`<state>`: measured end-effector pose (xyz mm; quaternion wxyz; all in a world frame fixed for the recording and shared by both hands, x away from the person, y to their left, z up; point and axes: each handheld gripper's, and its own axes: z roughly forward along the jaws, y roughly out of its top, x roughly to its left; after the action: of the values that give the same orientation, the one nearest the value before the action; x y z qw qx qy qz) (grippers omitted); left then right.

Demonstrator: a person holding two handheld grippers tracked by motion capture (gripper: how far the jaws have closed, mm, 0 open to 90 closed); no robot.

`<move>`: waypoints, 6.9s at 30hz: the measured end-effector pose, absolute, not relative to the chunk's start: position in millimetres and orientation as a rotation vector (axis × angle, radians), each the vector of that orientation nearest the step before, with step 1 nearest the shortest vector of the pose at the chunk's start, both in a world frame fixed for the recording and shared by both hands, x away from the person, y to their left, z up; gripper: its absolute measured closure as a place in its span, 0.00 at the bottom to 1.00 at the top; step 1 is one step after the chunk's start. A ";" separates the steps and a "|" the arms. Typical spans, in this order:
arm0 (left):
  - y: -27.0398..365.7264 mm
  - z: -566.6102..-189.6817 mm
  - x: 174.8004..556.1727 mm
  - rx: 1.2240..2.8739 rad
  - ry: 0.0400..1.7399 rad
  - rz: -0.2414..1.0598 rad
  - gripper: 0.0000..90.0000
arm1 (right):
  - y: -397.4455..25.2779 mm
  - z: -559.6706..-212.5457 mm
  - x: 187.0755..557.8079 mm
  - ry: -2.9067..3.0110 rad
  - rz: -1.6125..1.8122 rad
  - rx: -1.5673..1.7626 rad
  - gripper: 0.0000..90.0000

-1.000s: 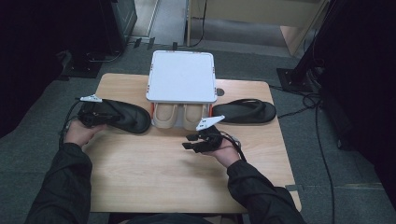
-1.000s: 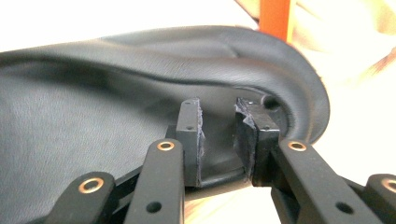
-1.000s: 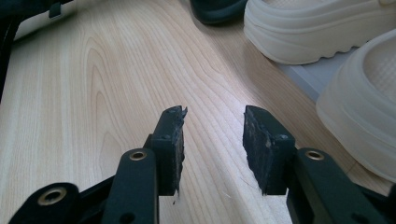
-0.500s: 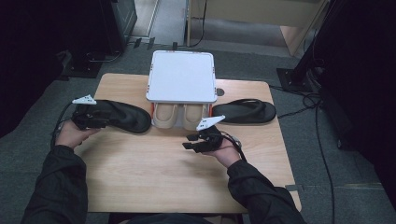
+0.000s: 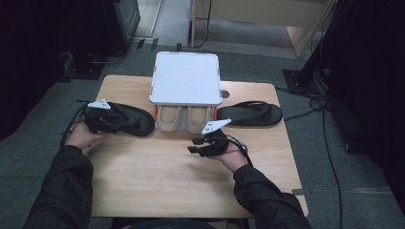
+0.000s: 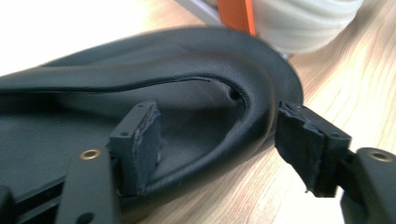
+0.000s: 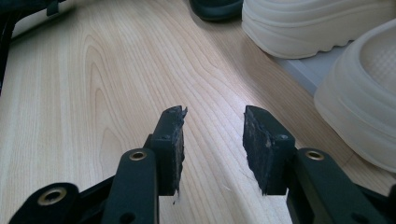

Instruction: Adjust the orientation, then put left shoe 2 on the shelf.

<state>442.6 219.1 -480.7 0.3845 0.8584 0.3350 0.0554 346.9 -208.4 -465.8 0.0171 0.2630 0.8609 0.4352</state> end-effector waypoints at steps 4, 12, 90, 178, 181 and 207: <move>213.2 -481.6 444.7 2.199 0.815 0.088 0.62 | -213.4 -465.2 346.0 2.658 1.358 0.836 0.65; 213.4 -477.4 444.8 2.207 0.865 0.051 0.71 | -215.8 -464.3 345.2 2.646 1.364 0.845 0.65; 214.4 -483.0 434.7 2.141 1.011 0.017 0.84 | -205.9 -464.5 350.5 2.671 1.369 0.803 0.65; 232.5 -415.8 463.5 1.951 1.280 0.162 0.76 | -215.6 -464.2 350.1 2.603 1.376 0.851 0.60; 230.3 -405.8 467.9 1.957 1.277 0.176 0.76 | -216.4 -463.8 350.5 2.598 1.376 0.865 0.61; 194.3 -317.6 502.9 1.966 1.273 0.253 0.76 | -222.0 -460.3 348.9 2.545 1.392 0.854 0.58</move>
<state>502.9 194.3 -317.6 0.3827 0.7710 0.4992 0.0992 348.9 -222.0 -460.3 0.0588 0.2820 0.8401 0.4596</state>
